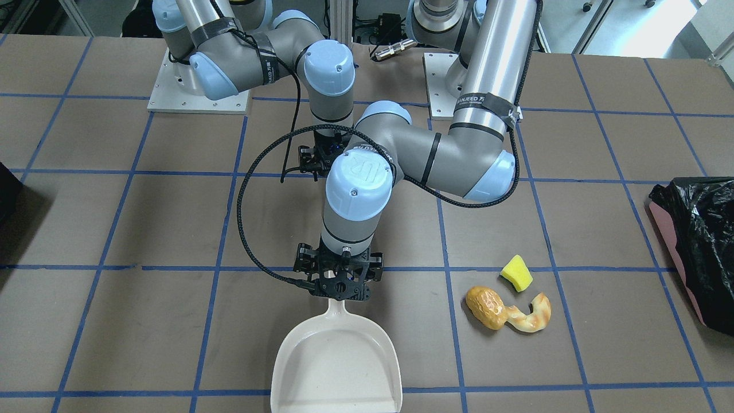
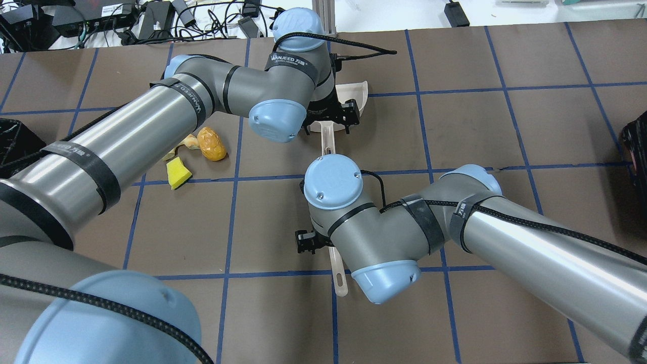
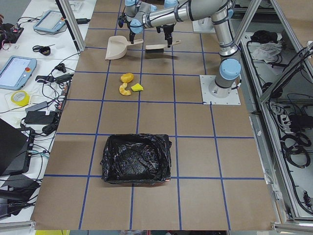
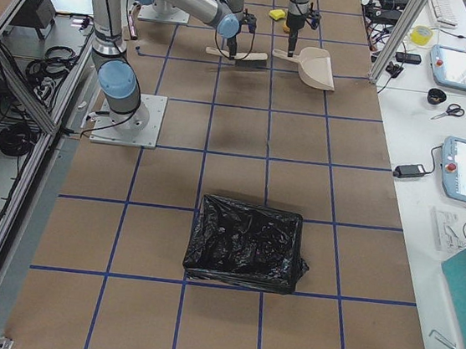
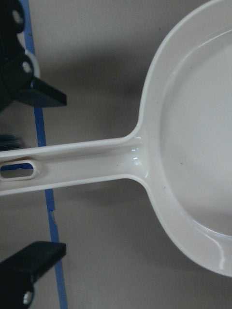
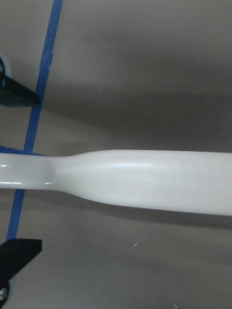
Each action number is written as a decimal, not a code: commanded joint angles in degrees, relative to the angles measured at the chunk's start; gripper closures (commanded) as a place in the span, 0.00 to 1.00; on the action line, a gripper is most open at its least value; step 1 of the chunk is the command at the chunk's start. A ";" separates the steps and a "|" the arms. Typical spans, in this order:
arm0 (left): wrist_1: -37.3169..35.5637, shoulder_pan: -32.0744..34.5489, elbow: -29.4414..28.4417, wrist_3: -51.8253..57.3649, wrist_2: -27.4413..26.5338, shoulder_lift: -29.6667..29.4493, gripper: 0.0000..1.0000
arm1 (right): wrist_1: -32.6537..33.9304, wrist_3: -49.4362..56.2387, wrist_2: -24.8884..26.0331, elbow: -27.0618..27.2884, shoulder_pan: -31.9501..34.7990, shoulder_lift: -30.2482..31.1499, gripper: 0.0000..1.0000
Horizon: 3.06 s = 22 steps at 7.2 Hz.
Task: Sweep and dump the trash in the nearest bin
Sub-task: 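Lift the dustpan with the left gripper while the right gripper lifts the brush, then lower the dustpan beside the scraps while the right gripper brings the brush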
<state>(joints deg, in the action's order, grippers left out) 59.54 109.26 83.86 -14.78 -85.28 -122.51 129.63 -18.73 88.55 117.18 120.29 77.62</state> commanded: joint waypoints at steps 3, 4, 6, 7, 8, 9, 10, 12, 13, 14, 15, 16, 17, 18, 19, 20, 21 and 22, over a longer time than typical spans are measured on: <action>4.88 0.95 0.78 -0.25 0.20 0.08 0.40 | -0.43 -1.92 0.66 -0.02 2.15 -1.25 0.38; 5.84 0.95 0.69 -0.68 0.47 -0.18 0.56 | -0.52 -1.92 0.66 0.07 2.15 -1.16 0.41; 6.64 0.95 0.25 -0.86 0.56 -0.10 1.00 | -0.70 -3.50 0.57 0.16 2.15 -1.25 0.69; 6.65 0.95 0.16 -1.04 0.30 0.25 1.00 | -1.39 -3.50 0.57 -0.02 2.15 -1.34 1.00; 6.56 0.95 -0.01 -0.87 0.03 1.13 1.00 | -2.79 -3.50 0.66 -0.45 2.15 -1.07 1.00; 6.64 0.69 -0.80 0.01 -0.23 1.83 1.00 | -2.98 -3.50 1.44 -0.55 2.15 -0.99 1.00; 6.82 -0.18 -2.46 3.84 -2.41 2.27 1.00 | -3.16 -3.33 3.45 -1.07 2.15 -0.98 1.00; 9.00 -8.84 -4.75 15.50 -1.91 4.63 1.00 | -7.97 -4.98 4.34 -5.27 2.15 -0.72 1.00; 12.15 -13.85 -4.85 23.84 -1.82 6.22 1.00 | -11.39 -5.00 6.18 -8.16 1.80 -0.72 1.00; 16.10 -18.95 -4.76 30.27 -1.82 7.97 1.00 | -14.64 -4.65 6.37 -11.24 1.36 -0.72 1.00; 20.57 -24.48 -4.85 38.34 -1.82 9.82 1.00 | -16.76 -3.95 6.28 -14.05 0.48 -0.81 1.00; 24.01 -31.06 -4.76 48.78 -2.34 11.58 1.00 | -18.43 -3.86 6.20 -16.60 -0.83 -1.07 1.00; 25.79 -38.17 -4.32 61.58 -2.69 12.64 1.00 | -20.02 -3.68 5.76 -18.98 -1.80 -1.33 1.00; 26.24 -44.51 -3.97 73.37 -5.04 13.17 1.00 | -20.82 -2.03 5.58 -20.83 -2.33 -1.42 1.00; 26.24 -48.58 -3.79 84.19 -8.72 13.26 1.00 | -20.82 -1.84 5.23 -22.68 -2.86 -2.12 1.00; 25.98 -51.05 -3.53 94.66 -10.93 13.18 1.00 | -20.82 -2.53 4.01 -25.13 -2.95 -4.65 1.00; 24.07 -53.08 -3.18 106.25 -12.44 12.48 1.00 | -20.74 -5.41 4.00 -28.46 -2.34 -8.85 1.00; 19.61 -54.84 -2.39 115.67 -12.63 11.52 1.00 | -20.91 -7.44 4.00 -32.67 -1.47 -12.90 1.00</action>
<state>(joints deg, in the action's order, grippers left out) 83.13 56.95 80.71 88.31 -96.87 -110.04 108.85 -23.64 92.71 89.17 117.99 69.52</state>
